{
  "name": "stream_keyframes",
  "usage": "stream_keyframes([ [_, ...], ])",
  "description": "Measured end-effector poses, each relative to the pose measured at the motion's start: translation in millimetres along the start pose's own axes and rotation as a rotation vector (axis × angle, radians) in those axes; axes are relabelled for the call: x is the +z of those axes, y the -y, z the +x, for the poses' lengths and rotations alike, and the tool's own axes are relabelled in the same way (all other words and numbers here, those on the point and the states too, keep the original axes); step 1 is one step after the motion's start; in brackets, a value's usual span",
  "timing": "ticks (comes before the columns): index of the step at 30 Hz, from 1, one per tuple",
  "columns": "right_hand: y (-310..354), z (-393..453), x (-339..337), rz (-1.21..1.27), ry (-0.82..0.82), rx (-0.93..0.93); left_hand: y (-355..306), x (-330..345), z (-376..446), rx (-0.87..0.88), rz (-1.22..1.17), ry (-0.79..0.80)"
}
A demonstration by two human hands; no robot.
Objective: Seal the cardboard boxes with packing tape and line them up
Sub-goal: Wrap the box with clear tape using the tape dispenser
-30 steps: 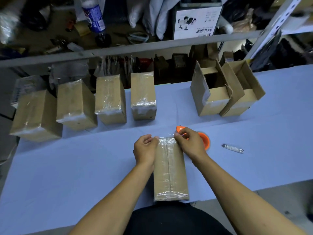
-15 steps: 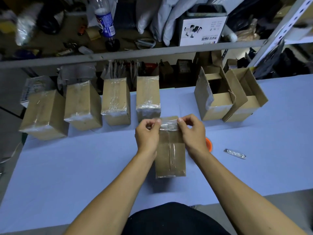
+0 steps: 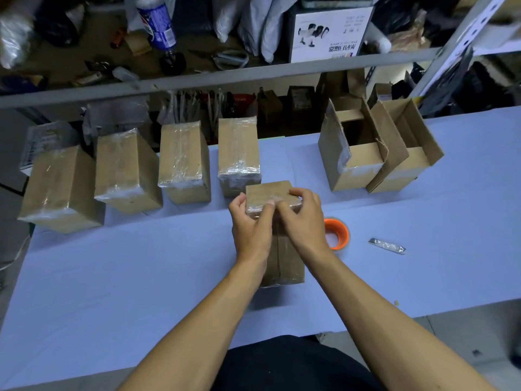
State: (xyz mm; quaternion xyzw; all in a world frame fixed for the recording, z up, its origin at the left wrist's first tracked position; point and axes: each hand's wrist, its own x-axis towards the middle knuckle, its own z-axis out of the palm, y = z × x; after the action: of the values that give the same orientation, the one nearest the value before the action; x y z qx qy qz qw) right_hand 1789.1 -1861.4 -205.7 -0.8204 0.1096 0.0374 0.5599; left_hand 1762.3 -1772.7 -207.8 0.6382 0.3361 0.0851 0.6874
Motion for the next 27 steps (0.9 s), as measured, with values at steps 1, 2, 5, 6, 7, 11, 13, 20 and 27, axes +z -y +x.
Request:
stream_keyframes([
  [1,1,1,2,-0.041,0.010,-0.008,0,0,1,-0.015,0.001,0.017],
  [2,3,2,2,-0.061,0.016,-0.006,-1,0,3,-0.028,0.011,0.017],
  [5,6,8,0,-0.078,0.013,0.003,-8,3,11,-0.032,0.108,-0.097],
  [6,6,8,0,-0.098,0.000,-0.023,-8,4,14,-0.009,0.133,-0.147],
  [7,6,6,0,-0.120,-0.026,-0.057,-8,4,15,0.011,0.145,-0.181],
  [11,2,2,-1,-0.146,-0.120,-0.126,-4,5,18,-0.035,0.090,-0.210],
  [13,6,5,-1,-0.124,-0.121,-0.118,-9,6,19,-0.067,0.063,-0.243],
  [20,-33,10,-25,0.328,0.391,0.157,0,-20,36,-0.120,-0.112,0.220],
  [27,-51,-13,-23,-0.017,0.320,0.038,37,-53,24,0.020,0.037,0.450],
])
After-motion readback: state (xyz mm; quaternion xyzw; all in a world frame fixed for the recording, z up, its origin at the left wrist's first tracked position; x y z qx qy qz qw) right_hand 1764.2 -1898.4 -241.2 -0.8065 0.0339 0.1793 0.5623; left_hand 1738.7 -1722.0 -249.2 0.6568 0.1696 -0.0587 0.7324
